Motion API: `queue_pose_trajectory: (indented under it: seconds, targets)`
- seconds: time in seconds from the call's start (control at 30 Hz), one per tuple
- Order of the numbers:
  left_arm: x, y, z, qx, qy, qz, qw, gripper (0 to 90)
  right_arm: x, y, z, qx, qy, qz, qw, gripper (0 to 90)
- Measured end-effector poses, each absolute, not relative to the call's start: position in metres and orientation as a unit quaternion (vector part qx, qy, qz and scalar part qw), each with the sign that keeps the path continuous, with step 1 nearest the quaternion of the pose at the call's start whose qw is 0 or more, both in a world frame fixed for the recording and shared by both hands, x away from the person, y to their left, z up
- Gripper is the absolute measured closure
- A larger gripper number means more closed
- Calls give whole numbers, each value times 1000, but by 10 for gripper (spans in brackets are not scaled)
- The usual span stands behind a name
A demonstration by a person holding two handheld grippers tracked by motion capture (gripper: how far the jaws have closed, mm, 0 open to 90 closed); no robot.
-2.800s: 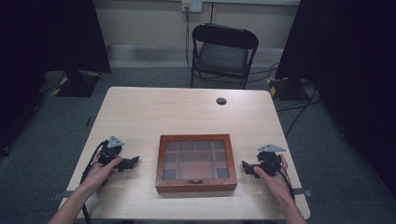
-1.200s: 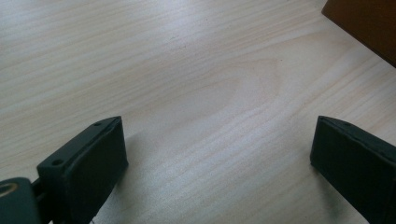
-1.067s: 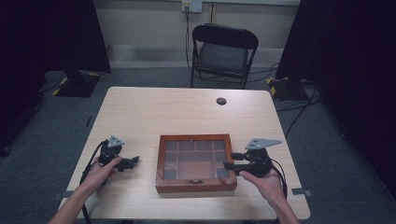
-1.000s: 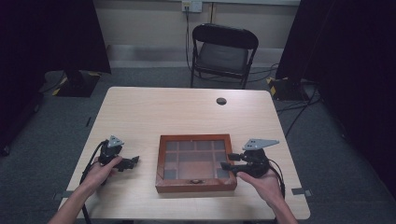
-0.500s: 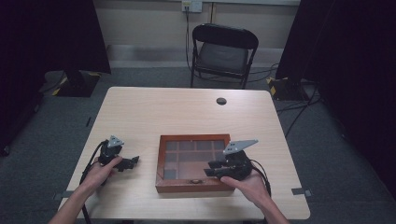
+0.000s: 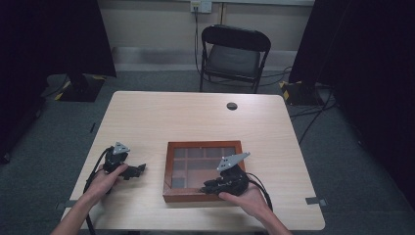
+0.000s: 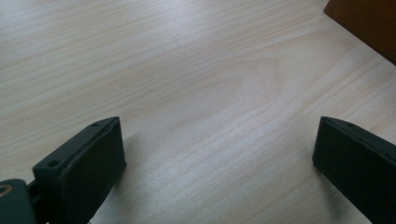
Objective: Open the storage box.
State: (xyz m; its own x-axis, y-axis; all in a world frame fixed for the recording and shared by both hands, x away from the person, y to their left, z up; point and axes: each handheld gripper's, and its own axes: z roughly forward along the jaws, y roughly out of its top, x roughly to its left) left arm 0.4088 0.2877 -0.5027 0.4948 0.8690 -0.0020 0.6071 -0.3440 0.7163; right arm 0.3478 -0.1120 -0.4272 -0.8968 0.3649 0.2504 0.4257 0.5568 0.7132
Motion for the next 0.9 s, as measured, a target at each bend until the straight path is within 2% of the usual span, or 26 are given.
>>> queue_pose_trajectory:
  seconds: [0.53,0.9]
  targets:
    - [409,287,-503,794,466,193,340,14,348,-108,-435,-203,-890,-407,17,801]
    - [409,288,-503,795,464,194,339,14,347,-99,-432,-183,-899,-398,26,818]
